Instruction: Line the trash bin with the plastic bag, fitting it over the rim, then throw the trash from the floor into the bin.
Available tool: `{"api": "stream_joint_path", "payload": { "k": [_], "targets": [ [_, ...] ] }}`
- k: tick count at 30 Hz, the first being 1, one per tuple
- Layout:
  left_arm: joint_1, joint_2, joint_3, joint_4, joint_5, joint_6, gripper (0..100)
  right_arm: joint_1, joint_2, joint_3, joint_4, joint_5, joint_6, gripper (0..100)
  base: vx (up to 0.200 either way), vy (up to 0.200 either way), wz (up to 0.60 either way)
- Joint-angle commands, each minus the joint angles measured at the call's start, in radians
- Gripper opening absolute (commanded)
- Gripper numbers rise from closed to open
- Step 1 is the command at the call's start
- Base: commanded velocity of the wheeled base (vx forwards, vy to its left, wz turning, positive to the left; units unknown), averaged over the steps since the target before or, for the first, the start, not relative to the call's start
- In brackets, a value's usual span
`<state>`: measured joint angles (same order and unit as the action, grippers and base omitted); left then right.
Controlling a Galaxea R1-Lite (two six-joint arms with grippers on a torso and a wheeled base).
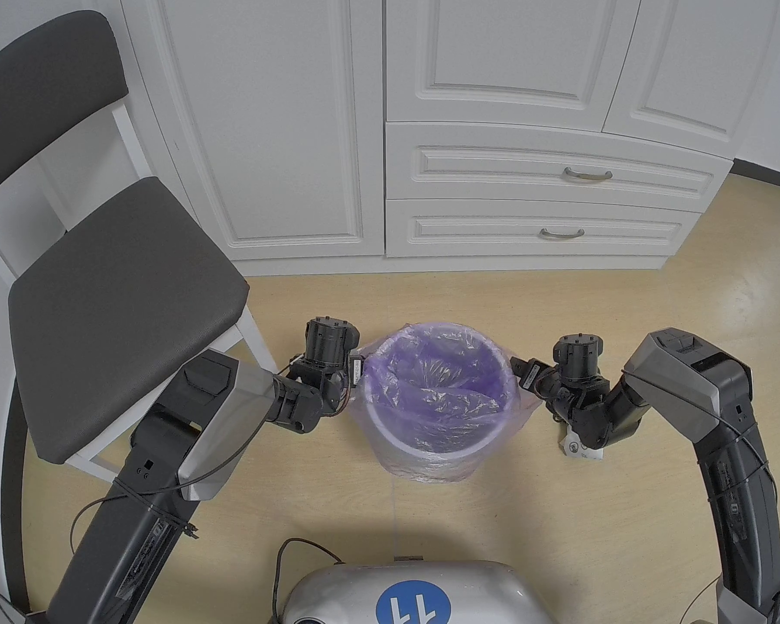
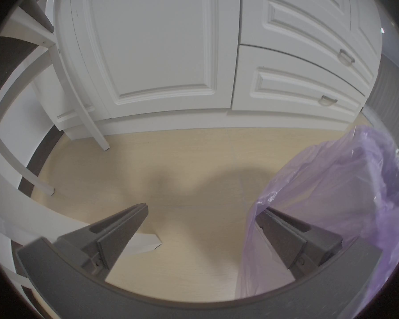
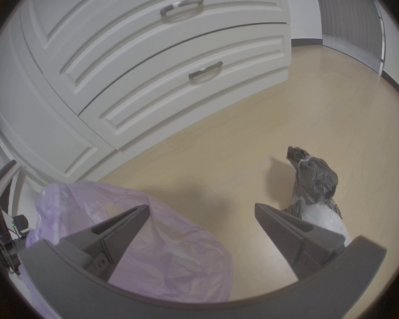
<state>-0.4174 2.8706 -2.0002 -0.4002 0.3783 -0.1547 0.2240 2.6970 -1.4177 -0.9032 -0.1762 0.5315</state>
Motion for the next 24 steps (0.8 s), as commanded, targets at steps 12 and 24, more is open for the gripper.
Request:
{"api": "stream_joint_path", "payload": {
  "k": [12, 24],
  "targets": [
    [0.006, -0.149, 0.118, 0.021, 0.001, -0.034, 100, -0.020, -0.031, 0.017, 0.026, 0.012, 0.001, 100, 0.000, 0.000, 0.00],
    [0.008, -0.277, 0.285, 0.023, -0.095, -0.023, 100, -0.020, -0.062, 0.065, 0.040, 0.015, -0.005, 100, 0.000, 0.000, 0.00]
  ]
}}
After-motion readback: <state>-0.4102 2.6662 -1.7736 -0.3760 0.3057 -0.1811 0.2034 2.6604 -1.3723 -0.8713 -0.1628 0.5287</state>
